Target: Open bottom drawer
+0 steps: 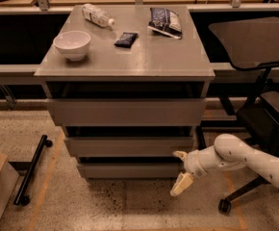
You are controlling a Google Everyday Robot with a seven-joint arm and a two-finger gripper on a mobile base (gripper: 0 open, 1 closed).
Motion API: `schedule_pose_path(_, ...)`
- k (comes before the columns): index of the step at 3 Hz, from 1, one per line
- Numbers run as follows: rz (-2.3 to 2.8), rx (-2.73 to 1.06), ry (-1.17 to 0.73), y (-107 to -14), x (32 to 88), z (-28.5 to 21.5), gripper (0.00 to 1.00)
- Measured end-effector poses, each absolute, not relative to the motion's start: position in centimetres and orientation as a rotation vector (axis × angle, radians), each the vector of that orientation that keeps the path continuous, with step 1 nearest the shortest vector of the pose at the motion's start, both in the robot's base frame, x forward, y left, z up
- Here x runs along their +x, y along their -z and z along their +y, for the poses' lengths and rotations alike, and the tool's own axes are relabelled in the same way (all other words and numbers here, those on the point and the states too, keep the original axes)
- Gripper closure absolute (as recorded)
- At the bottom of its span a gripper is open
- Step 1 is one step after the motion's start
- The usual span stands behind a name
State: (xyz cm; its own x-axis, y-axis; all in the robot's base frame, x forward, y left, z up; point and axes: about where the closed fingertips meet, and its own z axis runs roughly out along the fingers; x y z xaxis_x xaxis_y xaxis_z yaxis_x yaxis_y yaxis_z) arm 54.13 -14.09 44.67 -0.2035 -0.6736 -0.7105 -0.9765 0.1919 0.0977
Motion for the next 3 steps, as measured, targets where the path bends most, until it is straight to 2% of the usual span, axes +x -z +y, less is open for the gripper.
schedule_pose_path(1, 1.966, -1.481, -0.783, -39.2, 56.0, -13.2, 0.0)
schedule_pose_path(3, 1.992, -1.45, -0.784, -37.4, 55.6, -13.4, 0.0)
